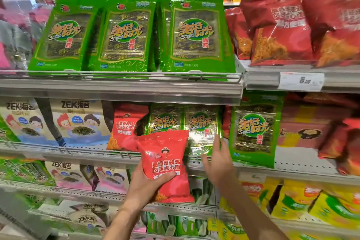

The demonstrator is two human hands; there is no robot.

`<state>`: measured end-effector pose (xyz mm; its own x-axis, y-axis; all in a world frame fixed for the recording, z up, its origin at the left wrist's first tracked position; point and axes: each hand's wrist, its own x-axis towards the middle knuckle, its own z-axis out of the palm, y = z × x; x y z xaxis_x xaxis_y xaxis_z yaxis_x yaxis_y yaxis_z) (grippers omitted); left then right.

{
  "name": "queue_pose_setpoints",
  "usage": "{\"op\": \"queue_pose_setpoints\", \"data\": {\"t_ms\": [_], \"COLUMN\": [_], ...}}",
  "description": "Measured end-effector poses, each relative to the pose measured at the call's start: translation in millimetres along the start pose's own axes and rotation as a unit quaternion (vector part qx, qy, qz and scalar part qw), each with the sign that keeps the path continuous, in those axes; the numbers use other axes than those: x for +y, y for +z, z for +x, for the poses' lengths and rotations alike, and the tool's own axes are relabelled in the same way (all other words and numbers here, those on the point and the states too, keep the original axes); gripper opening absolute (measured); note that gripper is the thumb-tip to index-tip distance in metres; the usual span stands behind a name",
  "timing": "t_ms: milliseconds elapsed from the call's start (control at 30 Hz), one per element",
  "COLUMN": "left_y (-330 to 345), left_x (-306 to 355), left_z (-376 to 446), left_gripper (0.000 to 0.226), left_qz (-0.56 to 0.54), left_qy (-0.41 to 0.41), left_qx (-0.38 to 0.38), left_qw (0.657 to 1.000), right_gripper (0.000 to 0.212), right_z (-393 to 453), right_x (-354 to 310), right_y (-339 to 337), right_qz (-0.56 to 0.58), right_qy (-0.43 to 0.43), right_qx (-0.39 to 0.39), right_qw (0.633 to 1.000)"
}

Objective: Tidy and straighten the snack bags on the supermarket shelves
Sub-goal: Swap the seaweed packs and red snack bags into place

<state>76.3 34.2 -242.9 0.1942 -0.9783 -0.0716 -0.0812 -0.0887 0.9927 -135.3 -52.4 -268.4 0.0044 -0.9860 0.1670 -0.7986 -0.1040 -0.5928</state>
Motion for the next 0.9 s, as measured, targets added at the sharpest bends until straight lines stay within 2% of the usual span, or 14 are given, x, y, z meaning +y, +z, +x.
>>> {"op": "queue_pose_setpoints", "data": {"t_ms": [67,133,267,400,467,533,600,700,767,900], "left_y": [19.2,42.7,99.8,169.2,207.1,247.3,286.5,339.6,368.4,404.6], "left_x": [6.0,13.2,28.7,43.9,48.6,54.6,60.5,68.6,71.5,62.2], "left_z": [1.1,1.6,2.0,0.2,-0.4,-1.3,0.5,9.4,19.7,47.6], "left_gripper": [0.068,0.069,0.07,0.066,0.07,0.076,0.076,0.068,0.064,0.075], "left_qz": [-0.008,-0.012,-0.02,-0.004,-0.008,-0.001,0.008,0.026,0.041,0.058], "left_qy": [0.011,0.03,0.067,0.116,0.124,0.129,0.141,0.167,0.171,0.133], "left_qx": [-0.003,-0.009,-0.015,-0.027,-0.028,-0.027,-0.032,-0.033,-0.017,0.013], "left_qw": [1.0,0.999,0.997,0.993,0.992,0.991,0.989,0.985,0.984,0.989], "right_gripper": [0.069,0.045,0.008,0.02,0.029,0.038,0.039,0.038,0.037,0.044], "right_z": [-19.5,-36.2,-57.3,-61.6,-61.2,-57.9,-50.3,-41.1,-39.7,-37.8], "right_x": [9.0,24.2,77.7,159.1,196.7,224.0,243.0,260.5,267.6,284.5], "right_y": [-9.3,-22.2,-59.7,-105.6,-126.6,-147.9,-168.3,-188.5,-193.4,-192.6], "right_qz": [0.021,0.056,0.113,0.23,0.282,0.353,0.411,0.458,0.471,0.453], "right_qy": [-0.056,-0.087,-0.054,0.122,0.213,0.263,0.284,0.294,0.285,0.258], "right_qx": [0.022,0.077,0.193,0.216,0.223,0.208,0.197,0.181,0.159,0.131], "right_qw": [0.998,0.992,0.973,0.941,0.908,0.874,0.843,0.819,0.82,0.843]}}
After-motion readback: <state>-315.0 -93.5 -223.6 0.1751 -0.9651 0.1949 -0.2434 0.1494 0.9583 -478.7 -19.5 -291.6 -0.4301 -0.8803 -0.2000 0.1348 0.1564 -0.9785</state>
